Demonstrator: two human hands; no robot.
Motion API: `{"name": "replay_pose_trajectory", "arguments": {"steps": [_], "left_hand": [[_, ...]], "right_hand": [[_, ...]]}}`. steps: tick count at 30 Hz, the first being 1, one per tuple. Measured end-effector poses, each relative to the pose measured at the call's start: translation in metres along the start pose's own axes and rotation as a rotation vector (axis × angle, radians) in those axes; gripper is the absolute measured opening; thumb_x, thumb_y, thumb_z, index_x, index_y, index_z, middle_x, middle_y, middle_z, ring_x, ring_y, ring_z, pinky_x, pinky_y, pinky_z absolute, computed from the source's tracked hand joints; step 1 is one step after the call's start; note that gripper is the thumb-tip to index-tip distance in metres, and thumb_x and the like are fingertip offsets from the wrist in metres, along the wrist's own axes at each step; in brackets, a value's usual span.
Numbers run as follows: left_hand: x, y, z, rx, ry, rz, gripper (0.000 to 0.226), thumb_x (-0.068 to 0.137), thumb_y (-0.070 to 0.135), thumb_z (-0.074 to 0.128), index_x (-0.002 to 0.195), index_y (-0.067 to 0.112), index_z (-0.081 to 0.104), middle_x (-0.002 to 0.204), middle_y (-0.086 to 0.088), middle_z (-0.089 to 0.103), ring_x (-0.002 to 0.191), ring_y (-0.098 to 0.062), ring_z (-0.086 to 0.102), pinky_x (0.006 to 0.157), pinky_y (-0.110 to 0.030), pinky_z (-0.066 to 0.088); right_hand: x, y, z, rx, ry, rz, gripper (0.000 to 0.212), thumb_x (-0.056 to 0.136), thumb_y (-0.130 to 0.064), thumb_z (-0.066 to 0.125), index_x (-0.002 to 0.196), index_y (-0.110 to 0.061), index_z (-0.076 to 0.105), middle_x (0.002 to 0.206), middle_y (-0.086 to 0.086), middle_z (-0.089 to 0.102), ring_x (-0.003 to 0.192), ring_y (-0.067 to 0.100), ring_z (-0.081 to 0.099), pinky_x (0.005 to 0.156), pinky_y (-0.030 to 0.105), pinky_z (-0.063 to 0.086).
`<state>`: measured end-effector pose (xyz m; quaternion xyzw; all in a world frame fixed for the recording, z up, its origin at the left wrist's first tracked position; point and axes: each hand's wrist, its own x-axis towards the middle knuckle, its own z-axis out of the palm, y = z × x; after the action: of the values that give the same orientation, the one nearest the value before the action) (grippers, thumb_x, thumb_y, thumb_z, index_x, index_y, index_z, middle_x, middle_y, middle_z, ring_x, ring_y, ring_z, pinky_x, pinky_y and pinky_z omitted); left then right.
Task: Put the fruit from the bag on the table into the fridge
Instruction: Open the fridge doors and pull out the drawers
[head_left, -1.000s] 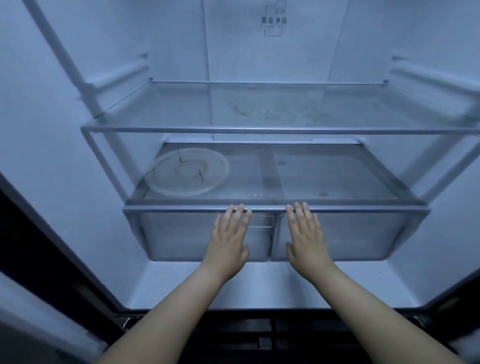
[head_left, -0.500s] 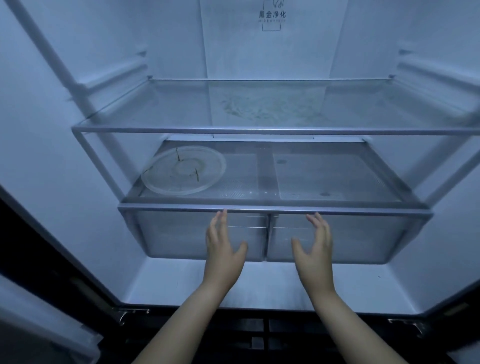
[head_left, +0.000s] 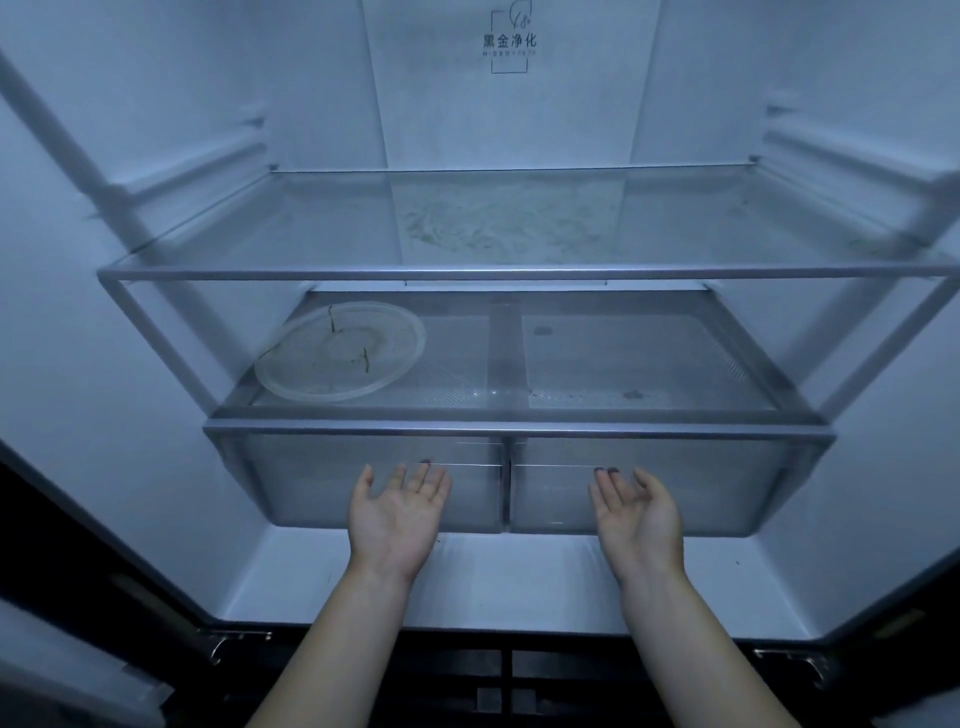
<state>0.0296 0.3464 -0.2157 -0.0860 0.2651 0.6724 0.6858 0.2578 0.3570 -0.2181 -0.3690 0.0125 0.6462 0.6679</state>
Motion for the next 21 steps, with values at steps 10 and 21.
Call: {"name": "replay_pose_trajectory", "arguments": {"steps": [10,21], "left_hand": [[0.003,-0.003,-0.008,-0.013,0.035,0.015,0.056,0.097,0.04,0.039,0.144,0.011,0.03,0.145,-0.019,0.037,0.137,-0.037,0.031,0.108,-0.049,0.028],[-0.016,-0.005,-0.021,-0.01,0.022,0.022,0.053,0.097,0.038,0.041,0.142,0.012,0.033,0.14,-0.019,0.041,0.136,-0.036,0.032,0.107,-0.048,0.029]], "right_hand": [[-0.001,-0.01,-0.008,0.062,-0.072,0.068,0.01,0.095,-0.014,0.045,0.09,-0.008,0.051,0.116,0.022,0.056,0.122,0.034,0.05,0.104,0.038,0.04],[-0.017,-0.011,-0.021,0.061,-0.085,0.064,0.01,0.095,-0.01,0.043,0.093,-0.006,0.052,0.117,0.022,0.056,0.12,0.035,0.052,0.105,0.04,0.04]]}}
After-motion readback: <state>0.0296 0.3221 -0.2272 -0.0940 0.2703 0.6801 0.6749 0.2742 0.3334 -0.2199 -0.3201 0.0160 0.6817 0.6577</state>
